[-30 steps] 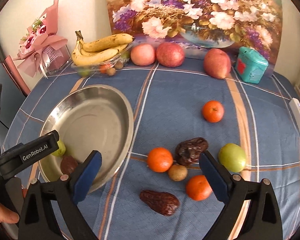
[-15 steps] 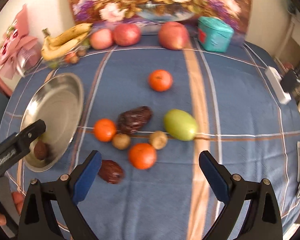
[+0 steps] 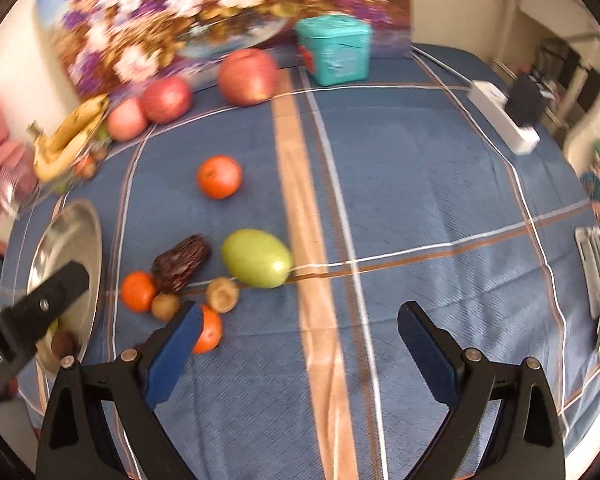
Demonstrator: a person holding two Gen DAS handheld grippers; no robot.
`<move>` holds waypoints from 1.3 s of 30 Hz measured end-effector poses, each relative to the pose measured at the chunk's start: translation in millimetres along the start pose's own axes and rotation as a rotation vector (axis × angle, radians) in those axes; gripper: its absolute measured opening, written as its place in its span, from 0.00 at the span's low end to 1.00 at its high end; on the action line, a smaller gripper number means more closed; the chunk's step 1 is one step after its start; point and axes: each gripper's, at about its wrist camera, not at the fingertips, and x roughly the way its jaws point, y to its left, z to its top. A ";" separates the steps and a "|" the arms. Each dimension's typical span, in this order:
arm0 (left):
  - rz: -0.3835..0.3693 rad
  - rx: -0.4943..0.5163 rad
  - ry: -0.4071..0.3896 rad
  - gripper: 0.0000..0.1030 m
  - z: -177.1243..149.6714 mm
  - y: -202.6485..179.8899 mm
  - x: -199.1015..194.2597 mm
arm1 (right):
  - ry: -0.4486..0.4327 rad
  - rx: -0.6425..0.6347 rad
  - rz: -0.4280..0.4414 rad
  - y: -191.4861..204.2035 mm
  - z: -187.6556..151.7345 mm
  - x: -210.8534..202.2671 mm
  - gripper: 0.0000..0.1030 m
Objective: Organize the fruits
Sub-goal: 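Withdraw both tools from the bowl toward the remaining fruit, then grasp the elongated red date with the left tool while the right tool grasps an orange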
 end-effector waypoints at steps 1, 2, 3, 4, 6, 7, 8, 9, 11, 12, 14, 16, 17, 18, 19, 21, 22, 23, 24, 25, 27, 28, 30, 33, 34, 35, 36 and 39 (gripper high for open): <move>-0.008 -0.002 0.001 1.00 -0.3 -0.6 1.1 | 0.001 0.017 -0.002 -4.7 0.7 0.1 0.95; -0.020 -0.002 0.001 1.00 -0.3 -0.3 2.7 | 0.002 0.032 -0.007 -7.4 1.1 0.5 0.95; -0.026 -0.003 0.006 1.00 -0.6 0.5 4.6 | 0.003 0.043 -0.010 -10.2 1.5 1.1 0.95; -0.027 -0.005 0.012 1.00 -1.4 1.8 5.6 | 0.005 0.049 -0.012 -11.9 1.7 1.9 0.95; -0.021 -0.025 0.025 1.00 -2.2 6.0 7.4 | 0.006 0.065 -0.015 -14.9 2.5 4.1 0.95; -0.014 -0.042 0.031 1.00 -2.6 8.8 7.3 | 0.007 0.072 -0.011 -15.8 2.3 4.8 0.95; -0.006 -0.052 0.029 1.00 -4.1 11.3 6.0 | 0.009 0.082 -0.005 -17.4 2.5 6.3 0.95; -0.002 -0.054 0.029 1.00 -4.9 12.4 5.1 | 0.013 0.094 0.006 -19.3 2.4 7.9 0.95; 0.002 -0.032 0.034 1.00 -8.2 11.4 3.8 | 0.025 0.117 0.011 -22.1 3.1 14.0 0.95; 0.003 -0.019 0.040 1.00 -9.5 10.3 3.9 | 0.029 0.119 0.008 -22.1 2.5 15.3 0.95; 0.006 -0.009 0.064 1.00 -12.5 10.3 5.3 | 0.024 0.119 0.005 -22.3 2.8 16.3 0.95; -0.003 -0.011 0.089 1.00 -15.1 9.8 8.1 | -0.004 0.113 0.024 -20.1 4.7 11.6 0.95; -0.018 -0.008 0.102 1.00 -17.4 8.5 10.0 | -0.020 0.111 0.034 -19.0 5.9 8.8 0.95; -0.029 -0.004 0.113 1.00 -19.0 7.6 11.6 | -0.044 0.108 0.052 -17.1 7.6 4.3 0.95; -0.031 0.002 0.118 1.00 -20.6 6.7 12.5 | -0.059 0.106 0.061 -15.8 8.7 1.7 0.95; -0.028 0.029 0.126 1.00 -24.2 2.2 14.2 | -0.084 0.093 0.073 -11.8 9.8 -2.7 0.95; -0.031 0.043 0.132 1.00 -25.4 -0.5 15.0 | -0.090 0.083 0.077 -9.3 10.6 -3.5 0.95; -0.034 0.063 0.143 1.00 -27.8 -4.3 16.6 | -0.091 0.077 0.081 -8.2 11.6 -3.5 0.95; -0.034 0.075 0.151 1.00 -29.6 -7.5 18.0 | -0.091 0.072 0.088 -5.8 11.8 -2.9 0.95; -0.036 0.086 0.157 1.00 -30.6 -10.1 19.4 | -0.090 0.070 0.094 -5.0 11.4 -2.9 0.95; -0.046 0.106 0.180 1.00 -34.1 -15.3 23.3 | -0.088 0.076 0.103 -4.2 10.4 -2.6 0.95; -0.048 0.111 0.196 1.00 -35.9 -17.0 25.7 | -0.091 0.080 0.108 -4.0 10.6 -2.9 0.95; -0.054 0.104 0.220 0.99 -38.2 -15.6 28.4 | -0.094 0.079 0.113 -5.2 10.2 -2.6 0.95; -0.061 0.091 0.258 0.99 -41.5 -13.0 35.4 | -0.083 0.062 0.116 -1.7 9.3 0.4 0.95; -0.058 0.088 0.271 0.98 -42.8 -12.1 37.3 | -0.078 0.054 0.118 0.3 8.5 1.7 0.95; -0.055 0.088 0.278 0.98 -43.9 -11.4 38.5 | -0.070 0.040 0.121 3.7 7.6 3.2 0.95; -0.052 0.088 0.285 0.96 -44.9 -10.6 39.8 | -0.061 0.023 0.121 7.8 6.3 5.4 0.95; -0.050 0.086 0.302 0.92 -47.4 -8.5 42.3 | -0.028 -0.031 0.119 20.1 2.1 12.9 0.95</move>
